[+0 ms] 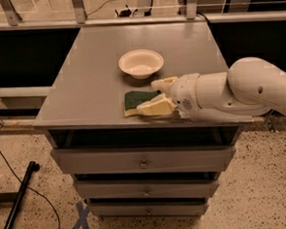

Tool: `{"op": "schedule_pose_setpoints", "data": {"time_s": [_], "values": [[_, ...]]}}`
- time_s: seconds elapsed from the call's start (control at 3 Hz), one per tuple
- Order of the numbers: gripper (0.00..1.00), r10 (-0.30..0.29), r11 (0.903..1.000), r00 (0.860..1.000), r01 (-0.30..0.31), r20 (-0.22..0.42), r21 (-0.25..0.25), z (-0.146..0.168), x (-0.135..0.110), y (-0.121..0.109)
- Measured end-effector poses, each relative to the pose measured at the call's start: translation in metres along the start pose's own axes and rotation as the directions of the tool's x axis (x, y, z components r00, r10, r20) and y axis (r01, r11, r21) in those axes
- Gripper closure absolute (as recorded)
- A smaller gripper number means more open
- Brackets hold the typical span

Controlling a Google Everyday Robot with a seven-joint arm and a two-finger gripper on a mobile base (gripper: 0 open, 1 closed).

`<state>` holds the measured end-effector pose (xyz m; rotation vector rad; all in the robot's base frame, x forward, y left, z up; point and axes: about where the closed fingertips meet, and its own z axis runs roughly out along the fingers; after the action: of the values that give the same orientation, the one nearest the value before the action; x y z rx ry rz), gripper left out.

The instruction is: Place sponge into paper bowl

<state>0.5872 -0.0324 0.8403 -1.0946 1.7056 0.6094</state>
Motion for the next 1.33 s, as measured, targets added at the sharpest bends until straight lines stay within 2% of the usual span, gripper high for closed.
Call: {"op": "schedule_pose_setpoints", "data": {"time_s": [0.33,0.67,1.0,1.33], "values": [[0.45,-0.001,1.0000,1.000,0.001,-0.009,-0.009,-0.001,0.002,0.003],[0.76,0.001,0.9999,1.000,-0.001,-0.002,-0.012,-0.005,0.004,0.002],[0.98,0.010,0.9999,1.000,-0.010,0.022,-0.002,-0.014,0.003,-0.003],[1.00,-0.017,0.9979,0.998,0.014,0.055,0.063,-0.051,-0.011,-0.026]]}}
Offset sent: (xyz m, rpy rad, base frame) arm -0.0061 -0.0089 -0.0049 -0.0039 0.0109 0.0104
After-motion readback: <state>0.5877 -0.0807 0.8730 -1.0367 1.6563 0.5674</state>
